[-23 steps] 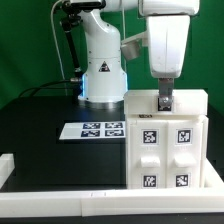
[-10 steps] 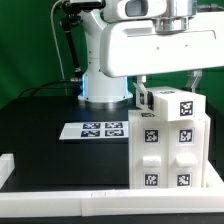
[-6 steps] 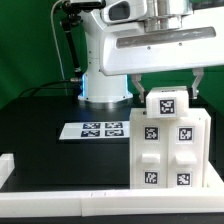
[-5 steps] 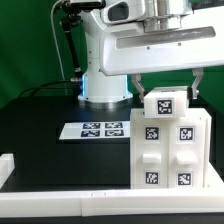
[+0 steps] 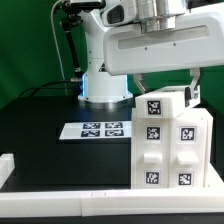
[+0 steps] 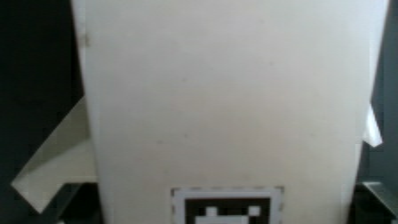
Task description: Assemble cabinet
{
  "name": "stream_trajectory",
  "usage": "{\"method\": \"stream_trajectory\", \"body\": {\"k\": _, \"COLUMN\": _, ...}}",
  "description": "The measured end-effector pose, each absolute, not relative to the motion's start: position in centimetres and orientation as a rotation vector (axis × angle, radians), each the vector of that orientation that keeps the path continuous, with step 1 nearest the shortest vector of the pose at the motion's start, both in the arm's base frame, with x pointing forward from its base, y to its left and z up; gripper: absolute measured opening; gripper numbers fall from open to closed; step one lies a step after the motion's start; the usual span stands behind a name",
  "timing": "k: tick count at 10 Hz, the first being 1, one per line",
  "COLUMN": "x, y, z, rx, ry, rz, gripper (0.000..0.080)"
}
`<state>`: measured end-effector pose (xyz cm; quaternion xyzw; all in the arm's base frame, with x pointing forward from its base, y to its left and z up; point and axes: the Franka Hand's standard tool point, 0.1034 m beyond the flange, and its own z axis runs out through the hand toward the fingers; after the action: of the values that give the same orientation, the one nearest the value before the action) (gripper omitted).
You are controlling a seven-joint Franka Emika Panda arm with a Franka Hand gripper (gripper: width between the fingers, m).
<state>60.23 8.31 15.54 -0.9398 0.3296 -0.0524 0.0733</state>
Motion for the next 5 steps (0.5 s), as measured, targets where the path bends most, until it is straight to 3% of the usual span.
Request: {"method": "stream_trajectory", "body": {"k": 5, "x": 60.23, "y": 8.26, "z": 15.45, "rx": -2.488, "ry": 1.586, "rz": -0.078, "gripper": 0.0560}}
